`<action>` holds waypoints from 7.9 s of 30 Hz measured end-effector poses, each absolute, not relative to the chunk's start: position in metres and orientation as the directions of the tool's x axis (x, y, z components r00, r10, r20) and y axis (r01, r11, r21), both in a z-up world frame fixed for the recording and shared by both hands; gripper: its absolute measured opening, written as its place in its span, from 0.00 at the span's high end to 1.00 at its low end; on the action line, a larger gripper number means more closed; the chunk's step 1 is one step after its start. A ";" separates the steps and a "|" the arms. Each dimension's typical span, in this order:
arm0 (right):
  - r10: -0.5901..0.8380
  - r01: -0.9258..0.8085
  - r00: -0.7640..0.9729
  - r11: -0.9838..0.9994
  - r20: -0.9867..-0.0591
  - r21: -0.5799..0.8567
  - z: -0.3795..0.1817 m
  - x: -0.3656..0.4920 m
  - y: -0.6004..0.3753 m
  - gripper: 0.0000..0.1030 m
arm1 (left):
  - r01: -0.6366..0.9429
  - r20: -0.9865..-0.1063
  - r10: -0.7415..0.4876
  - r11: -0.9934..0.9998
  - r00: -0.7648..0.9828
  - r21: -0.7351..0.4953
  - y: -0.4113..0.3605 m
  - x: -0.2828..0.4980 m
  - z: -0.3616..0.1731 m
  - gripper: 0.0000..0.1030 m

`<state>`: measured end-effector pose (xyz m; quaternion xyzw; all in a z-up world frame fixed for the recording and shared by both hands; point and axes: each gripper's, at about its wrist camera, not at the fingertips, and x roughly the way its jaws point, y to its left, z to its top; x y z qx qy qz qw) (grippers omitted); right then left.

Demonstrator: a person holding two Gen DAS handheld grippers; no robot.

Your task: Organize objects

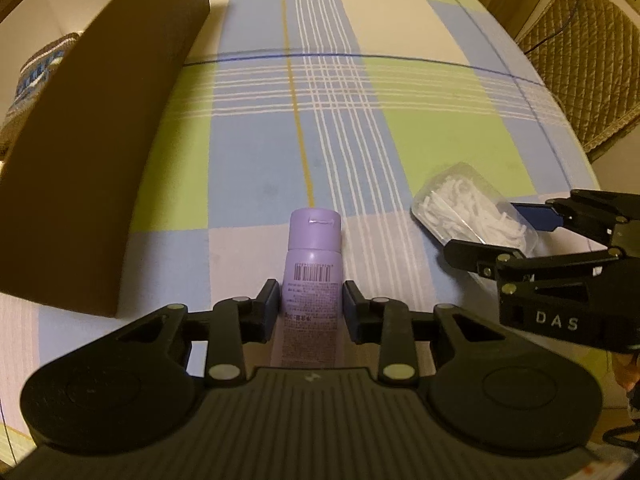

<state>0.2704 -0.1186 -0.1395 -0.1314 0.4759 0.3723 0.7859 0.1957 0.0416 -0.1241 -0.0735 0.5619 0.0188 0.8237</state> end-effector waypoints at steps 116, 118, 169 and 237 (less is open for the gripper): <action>0.600 -0.880 0.283 0.472 -0.748 0.046 -0.089 0.199 0.176 0.14 | -0.263 -0.862 0.014 0.955 0.507 -0.139 0.338 0.175 -0.052 0.37; 0.601 -0.874 0.286 0.484 -0.746 0.054 -0.084 0.197 0.170 0.11 | -0.253 -0.856 0.013 0.958 0.517 -0.138 0.336 0.173 -0.048 0.33; 0.570 -0.660 0.416 0.725 -0.708 0.195 -0.027 0.131 -0.132 0.02 | -0.173 -0.776 0.034 0.980 0.630 -0.098 0.093 0.053 0.001 0.09; 0.516 -0.554 0.491 0.807 -0.702 0.206 -0.016 0.096 -0.220 0.02 | -0.131 -0.745 0.020 0.987 0.667 -0.091 0.019 0.005 0.008 0.09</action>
